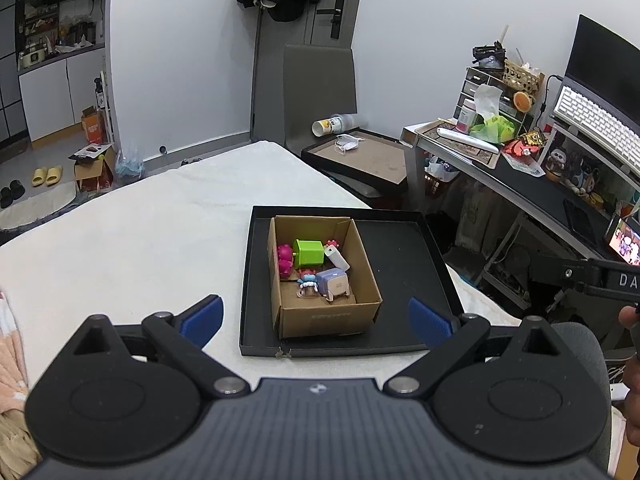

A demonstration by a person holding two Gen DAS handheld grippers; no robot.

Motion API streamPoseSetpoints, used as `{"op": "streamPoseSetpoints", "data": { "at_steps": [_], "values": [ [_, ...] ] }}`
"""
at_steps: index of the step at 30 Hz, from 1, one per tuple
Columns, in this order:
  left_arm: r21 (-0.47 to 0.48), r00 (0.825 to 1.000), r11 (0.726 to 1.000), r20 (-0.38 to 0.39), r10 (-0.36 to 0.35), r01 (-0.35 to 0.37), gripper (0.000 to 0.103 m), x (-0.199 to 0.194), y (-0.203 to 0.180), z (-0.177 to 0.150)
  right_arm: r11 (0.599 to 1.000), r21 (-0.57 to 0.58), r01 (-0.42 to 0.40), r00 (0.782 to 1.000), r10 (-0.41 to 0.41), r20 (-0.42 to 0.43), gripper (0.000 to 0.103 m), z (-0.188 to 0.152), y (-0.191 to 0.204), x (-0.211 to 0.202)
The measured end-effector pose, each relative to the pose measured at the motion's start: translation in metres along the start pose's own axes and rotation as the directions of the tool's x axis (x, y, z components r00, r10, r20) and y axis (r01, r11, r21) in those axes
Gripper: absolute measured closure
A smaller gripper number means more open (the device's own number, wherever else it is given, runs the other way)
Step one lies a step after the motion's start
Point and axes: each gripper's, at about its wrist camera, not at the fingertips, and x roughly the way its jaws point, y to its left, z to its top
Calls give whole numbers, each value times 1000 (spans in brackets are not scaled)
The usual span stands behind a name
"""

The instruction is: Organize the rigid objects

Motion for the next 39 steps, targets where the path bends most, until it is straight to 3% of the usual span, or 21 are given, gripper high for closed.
{"op": "streamPoseSetpoints", "data": {
  "at_steps": [39],
  "values": [
    [16,1000,1000,-5,1,-1,5,-4,-13,-6,999,-46,13,1000,-13,-6,0,-8,1,-6]
  ]
}}
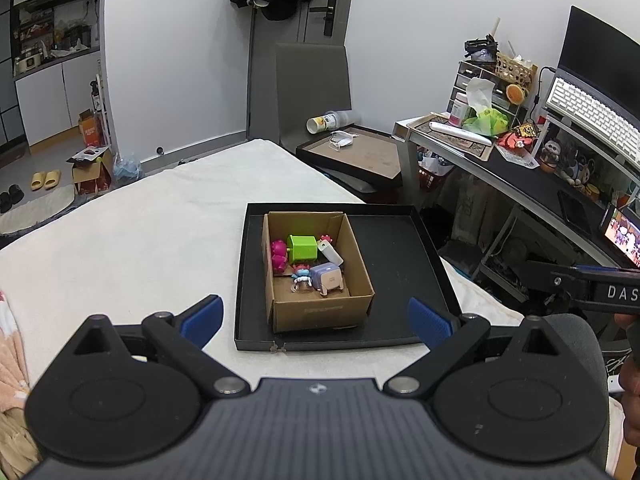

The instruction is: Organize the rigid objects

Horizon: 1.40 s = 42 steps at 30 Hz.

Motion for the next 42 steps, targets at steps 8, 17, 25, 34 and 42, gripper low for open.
{"op": "streamPoseSetpoints", "data": {
  "at_steps": [8,17,25,34,42],
  "values": [
    [-9,1000,1000,-5,-4,4,5,1,4,0,1000,-5,8,1000,-8,-1,0,0,1,0],
    [-7,1000,1000,-2,-2,2,5,-2,4,0,1000,-8,8,1000,-8,1,0,0,1,-1],
    [-7,1000,1000,-2,0,0,5,-3,5,0,1000,-10,11,1000,-11,2,0,0,1,-3],
    [-8,1000,1000,-2,1,-1,5,-4,7,0,1000,-15,17,1000,-16,4,0,0,0,-5],
    [-8,1000,1000,0,1,-1,5,-4,7,0,1000,-18,14,1000,-14,1,0,1,1,-4]
  ]
}}
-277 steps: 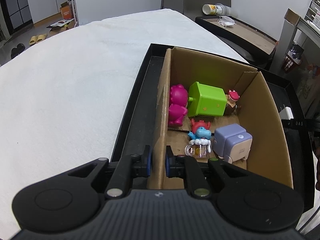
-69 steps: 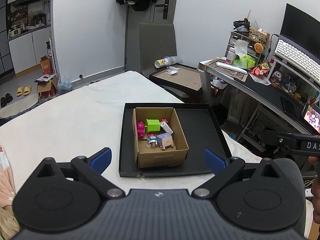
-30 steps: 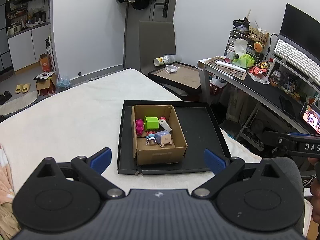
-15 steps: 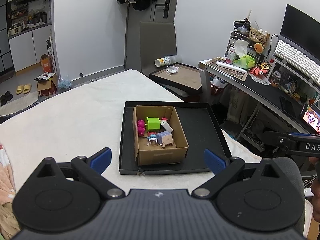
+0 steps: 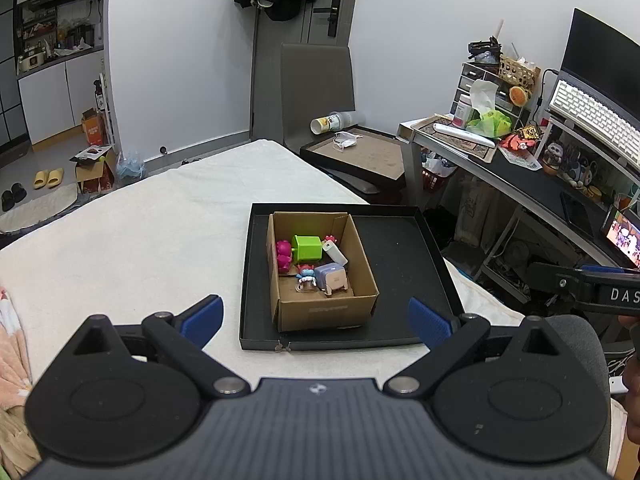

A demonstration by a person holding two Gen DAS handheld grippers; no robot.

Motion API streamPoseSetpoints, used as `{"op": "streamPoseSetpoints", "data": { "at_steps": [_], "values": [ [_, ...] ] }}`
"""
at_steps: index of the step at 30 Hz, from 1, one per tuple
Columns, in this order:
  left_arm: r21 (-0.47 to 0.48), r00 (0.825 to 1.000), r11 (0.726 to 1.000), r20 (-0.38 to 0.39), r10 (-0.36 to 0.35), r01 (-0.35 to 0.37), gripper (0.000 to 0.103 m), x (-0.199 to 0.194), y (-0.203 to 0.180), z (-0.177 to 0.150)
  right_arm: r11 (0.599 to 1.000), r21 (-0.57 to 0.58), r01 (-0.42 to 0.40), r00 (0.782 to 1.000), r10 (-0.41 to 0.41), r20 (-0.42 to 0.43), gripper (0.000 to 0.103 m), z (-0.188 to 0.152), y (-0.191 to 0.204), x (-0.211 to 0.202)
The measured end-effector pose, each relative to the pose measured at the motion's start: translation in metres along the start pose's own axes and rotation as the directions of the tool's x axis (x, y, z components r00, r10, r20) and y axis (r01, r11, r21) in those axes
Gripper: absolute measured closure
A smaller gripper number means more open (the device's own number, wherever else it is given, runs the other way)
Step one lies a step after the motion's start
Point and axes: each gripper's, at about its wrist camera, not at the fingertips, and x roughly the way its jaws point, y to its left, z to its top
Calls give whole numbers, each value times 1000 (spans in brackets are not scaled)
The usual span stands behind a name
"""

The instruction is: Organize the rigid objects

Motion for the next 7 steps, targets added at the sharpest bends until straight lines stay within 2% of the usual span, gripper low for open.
{"op": "streamPoseSetpoints", "data": {
  "at_steps": [7],
  "values": [
    [8,1000,1000,-1,-3,3,5,-1,2,1,1000,-4,1,1000,-1,-7,0,1,1,3]
  ]
}}
